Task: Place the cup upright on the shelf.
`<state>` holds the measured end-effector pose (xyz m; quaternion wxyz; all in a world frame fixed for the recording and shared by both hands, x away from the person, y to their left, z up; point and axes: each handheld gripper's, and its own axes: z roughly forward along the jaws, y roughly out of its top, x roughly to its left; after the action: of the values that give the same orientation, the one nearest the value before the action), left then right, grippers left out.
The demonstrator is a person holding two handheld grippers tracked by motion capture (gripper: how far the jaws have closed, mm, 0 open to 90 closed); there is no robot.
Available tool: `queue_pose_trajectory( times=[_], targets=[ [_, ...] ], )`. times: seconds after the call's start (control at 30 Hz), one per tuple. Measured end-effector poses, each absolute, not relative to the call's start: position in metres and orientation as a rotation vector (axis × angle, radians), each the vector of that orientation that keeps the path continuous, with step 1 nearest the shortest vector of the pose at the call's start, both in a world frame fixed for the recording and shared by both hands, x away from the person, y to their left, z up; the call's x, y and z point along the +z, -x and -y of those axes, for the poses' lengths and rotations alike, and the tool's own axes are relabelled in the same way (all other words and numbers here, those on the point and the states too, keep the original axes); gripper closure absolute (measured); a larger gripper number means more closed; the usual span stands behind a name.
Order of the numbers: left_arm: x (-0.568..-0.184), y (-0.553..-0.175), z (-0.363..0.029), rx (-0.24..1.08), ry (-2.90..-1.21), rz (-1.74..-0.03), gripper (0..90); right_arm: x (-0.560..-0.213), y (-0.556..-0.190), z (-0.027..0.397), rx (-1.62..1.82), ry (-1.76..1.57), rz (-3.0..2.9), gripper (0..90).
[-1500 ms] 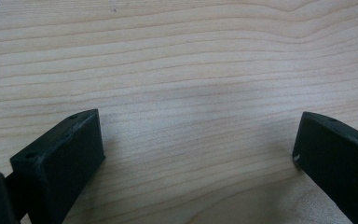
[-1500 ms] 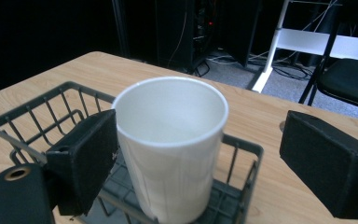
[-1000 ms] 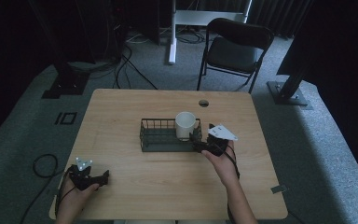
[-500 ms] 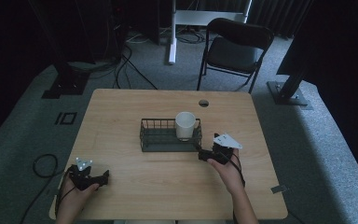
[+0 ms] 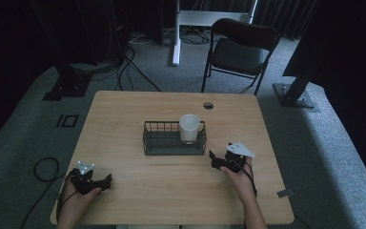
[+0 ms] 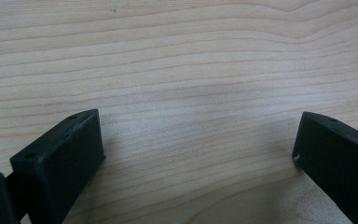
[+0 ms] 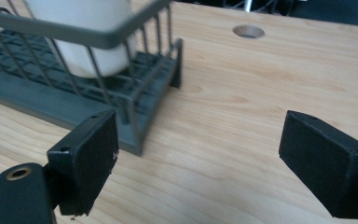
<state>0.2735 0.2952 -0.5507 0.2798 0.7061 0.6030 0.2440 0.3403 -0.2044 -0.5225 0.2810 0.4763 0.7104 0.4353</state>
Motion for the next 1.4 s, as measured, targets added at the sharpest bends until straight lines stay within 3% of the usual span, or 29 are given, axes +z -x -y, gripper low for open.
queue_pose_trajectory(
  times=[1.4],
  targets=[
    [-0.551,-0.274,-0.295,0.654,-1.893,-1.617,2.0,-0.55,-0.333,0.276,0.868,-1.545,-1.833,13.0]
  ],
)
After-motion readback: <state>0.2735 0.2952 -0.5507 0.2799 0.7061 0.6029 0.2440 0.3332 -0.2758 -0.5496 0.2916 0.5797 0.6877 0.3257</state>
